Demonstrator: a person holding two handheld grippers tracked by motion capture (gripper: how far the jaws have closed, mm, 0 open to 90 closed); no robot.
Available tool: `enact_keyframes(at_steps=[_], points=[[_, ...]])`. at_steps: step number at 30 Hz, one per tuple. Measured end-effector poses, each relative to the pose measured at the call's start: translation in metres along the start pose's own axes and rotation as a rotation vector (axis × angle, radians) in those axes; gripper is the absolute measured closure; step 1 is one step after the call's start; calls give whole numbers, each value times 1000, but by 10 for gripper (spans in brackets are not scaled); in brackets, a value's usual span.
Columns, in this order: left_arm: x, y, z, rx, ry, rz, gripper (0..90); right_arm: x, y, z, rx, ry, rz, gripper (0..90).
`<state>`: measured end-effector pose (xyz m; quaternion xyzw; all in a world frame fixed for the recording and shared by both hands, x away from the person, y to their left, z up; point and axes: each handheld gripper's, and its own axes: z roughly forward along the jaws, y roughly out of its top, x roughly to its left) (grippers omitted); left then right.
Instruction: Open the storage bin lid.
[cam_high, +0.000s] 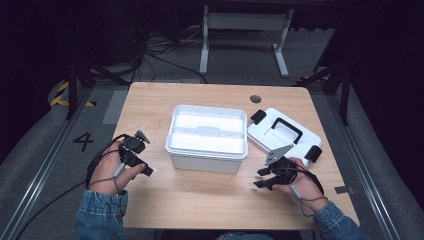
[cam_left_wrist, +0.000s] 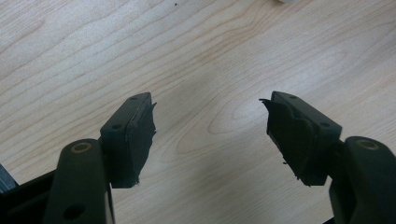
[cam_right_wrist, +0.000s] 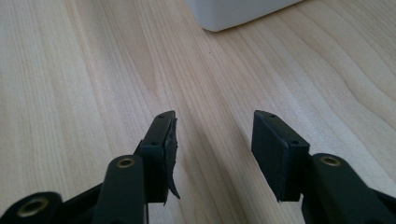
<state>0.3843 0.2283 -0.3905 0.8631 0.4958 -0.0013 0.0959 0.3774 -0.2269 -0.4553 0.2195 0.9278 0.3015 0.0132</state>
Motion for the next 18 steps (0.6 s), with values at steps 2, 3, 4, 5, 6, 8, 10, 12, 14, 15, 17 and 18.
enact_keyframes(at_steps=[2,3,4,5,6,8,10,12,14,15,17,18], points=[[0,0,1,0,-3,3,329,1,-1,3,-5,-2,-1,504],[0,0,1,6,-4,-2,329,1,-1,4,-8,-7,-8,501],[0,0,0,8,-2,0,329,1,-2,5,-14,-11,-12,498],[0,0,1,5,-2,0,329,1,-2,6,-18,-16,-14,498],[-1,0,0,4,0,-3,329,2,-2,7,-26,-20,-19,496],[-1,0,0,-1,1,-3,329,3,-3,9,-37,-29,-32,489],[0,0,0,-3,3,3,329,3,-3,10,-48,-33,-43,488],[0,0,0,-5,3,2,330,4,-4,11,-61,-45,-52,484],[0,0,0,-7,5,3,329,5,-5,12,-70,-50,-58,473],[-1,0,0,-8,5,1,329,5,-6,12,-74,-54,-62,472],[0,0,0,-9,6,2,329,5,-6,13,-79,-53,-64,468],[0,0,0,-10,6,3,329,5,-7,13,-81,-54,-66,467]])
